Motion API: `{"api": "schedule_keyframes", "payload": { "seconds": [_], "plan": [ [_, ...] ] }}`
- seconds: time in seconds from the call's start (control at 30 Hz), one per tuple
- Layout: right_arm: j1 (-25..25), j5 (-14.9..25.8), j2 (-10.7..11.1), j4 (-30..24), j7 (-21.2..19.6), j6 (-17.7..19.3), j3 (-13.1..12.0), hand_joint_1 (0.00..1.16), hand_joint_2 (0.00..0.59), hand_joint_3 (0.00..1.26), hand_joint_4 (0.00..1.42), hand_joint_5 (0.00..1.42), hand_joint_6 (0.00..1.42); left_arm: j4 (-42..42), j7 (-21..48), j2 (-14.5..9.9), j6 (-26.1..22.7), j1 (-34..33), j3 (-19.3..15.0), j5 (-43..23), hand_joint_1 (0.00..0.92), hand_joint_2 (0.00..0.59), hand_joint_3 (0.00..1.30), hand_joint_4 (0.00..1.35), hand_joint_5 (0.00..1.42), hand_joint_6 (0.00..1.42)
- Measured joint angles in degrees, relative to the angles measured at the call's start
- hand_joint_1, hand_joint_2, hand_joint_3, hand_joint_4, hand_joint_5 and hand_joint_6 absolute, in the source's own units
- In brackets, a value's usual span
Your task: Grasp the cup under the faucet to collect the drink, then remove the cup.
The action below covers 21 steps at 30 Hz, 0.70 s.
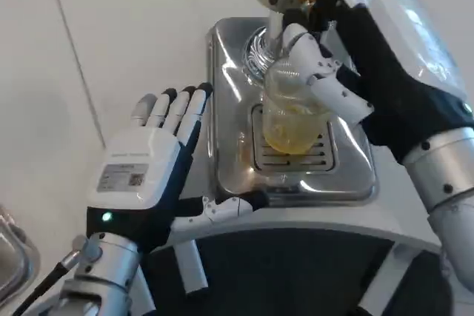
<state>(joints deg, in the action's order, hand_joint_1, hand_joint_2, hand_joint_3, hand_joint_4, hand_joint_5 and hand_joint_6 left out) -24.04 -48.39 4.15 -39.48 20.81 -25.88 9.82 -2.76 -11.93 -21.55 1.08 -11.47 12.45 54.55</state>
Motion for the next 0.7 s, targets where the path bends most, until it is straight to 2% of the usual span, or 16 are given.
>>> {"api": "schedule_keyframes", "payload": {
  "seconds": [0.07,0.3,0.5,0.7],
  "plan": [
    [0.63,0.98,-1.68,-0.35,-1.63,-0.2,-0.6,0.0,0.586,0.0,0.0,0.0,0.0,0.16,0.0,0.0,0.0,0.0,0.08,-0.03,0.01,0.052,0.0,0.0,0.0,0.0],
    [3.9,5.3,-4.52,-1.07,-8.28,1.41,-2.94,0.0,0.586,0.0,0.0,0.0,0.0,0.7,-0.08,0.02,0.0,-0.06,0.42,-0.14,0.011,0.051,0.0,0.0,0.0,0.0],
    [8.28,9.76,-4.15,-1.07,-11.15,2.42,-6.13,0.0,0.584,0.0,0.0,0.0,0.0,0.76,-0.09,0.37,0.0,-0.55,0.63,-0.37,0.011,0.051,0.0,0.0,0.0,0.01],
    [12.29,14.26,-2.42,-1.08,-12.89,7.45,-7.7,0.0,0.581,0.0,0.0,0.0,0.0,0.97,-0.1,0.41,0.0,-1.04,1.49,-0.37,0.011,0.051,0.0,0.0,0.0,0.02]
  ]
}}
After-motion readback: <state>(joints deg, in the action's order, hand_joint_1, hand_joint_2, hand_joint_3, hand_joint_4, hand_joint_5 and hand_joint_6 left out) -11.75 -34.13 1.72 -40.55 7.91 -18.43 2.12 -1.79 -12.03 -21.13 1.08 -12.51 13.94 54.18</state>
